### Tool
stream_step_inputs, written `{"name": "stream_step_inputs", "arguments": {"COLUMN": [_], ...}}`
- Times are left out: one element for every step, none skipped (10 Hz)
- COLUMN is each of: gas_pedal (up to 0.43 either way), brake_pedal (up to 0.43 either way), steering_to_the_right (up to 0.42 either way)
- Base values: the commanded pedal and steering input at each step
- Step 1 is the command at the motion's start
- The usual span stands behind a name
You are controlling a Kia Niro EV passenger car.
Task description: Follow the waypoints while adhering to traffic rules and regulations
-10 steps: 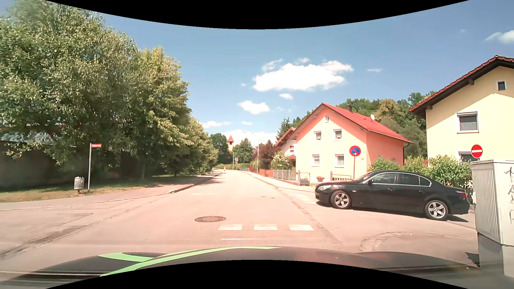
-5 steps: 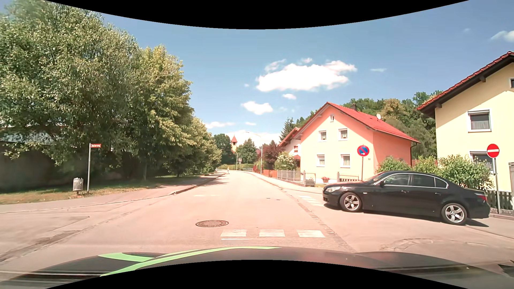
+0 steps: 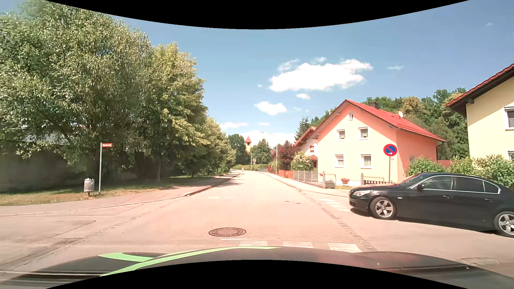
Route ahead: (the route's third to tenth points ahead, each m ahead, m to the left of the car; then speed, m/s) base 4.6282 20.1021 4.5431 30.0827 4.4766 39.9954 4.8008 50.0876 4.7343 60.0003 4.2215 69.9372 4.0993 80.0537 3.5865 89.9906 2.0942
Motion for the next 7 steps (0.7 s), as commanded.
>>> {"name": "stream_step_inputs", "arguments": {"gas_pedal": [0.22, 0.22, 0.22, 0.22, 0.22, 0.22, 0.22], "brake_pedal": [0.0, 0.0, 0.0, 0.0, 0.0, 0.0, 0.0], "steering_to_the_right": [-0.43, -0.469, -0.51, -0.543, -0.572, -0.595, -0.618]}}
